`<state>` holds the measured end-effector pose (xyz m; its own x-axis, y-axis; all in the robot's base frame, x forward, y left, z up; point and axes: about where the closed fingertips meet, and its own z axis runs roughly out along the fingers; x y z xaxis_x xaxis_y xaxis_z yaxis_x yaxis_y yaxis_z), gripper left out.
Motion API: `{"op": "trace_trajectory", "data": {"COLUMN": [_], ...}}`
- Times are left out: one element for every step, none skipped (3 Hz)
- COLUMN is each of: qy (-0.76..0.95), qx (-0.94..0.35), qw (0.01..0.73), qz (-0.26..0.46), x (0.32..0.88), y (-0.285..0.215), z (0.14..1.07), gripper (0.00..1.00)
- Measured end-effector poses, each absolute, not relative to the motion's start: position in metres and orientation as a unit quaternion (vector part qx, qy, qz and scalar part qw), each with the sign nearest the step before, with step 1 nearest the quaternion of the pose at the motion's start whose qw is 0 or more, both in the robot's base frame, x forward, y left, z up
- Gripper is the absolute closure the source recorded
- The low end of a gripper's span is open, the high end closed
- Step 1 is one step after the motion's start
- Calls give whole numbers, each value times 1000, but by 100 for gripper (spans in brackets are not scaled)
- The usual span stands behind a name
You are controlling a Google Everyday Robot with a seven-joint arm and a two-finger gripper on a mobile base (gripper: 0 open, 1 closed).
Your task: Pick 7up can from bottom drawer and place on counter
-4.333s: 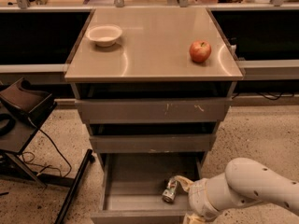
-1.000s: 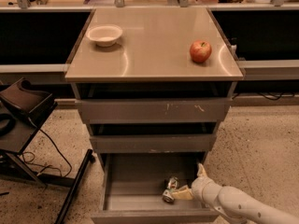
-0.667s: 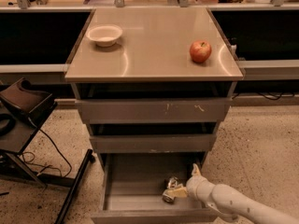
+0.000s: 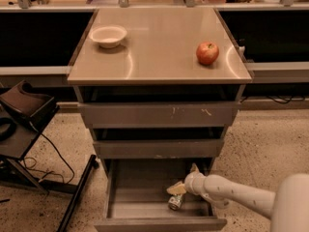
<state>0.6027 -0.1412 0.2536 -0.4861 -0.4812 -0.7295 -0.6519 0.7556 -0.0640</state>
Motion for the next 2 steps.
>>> {"op": "trace_trajectory", "data": {"qy": [860,840], "qx": [-352,-390], "qw": [358,357], "qz": [95,124], "x": [605,604], "y": [-142,-126], "z": [236,209], "gripper": [0,0]}}
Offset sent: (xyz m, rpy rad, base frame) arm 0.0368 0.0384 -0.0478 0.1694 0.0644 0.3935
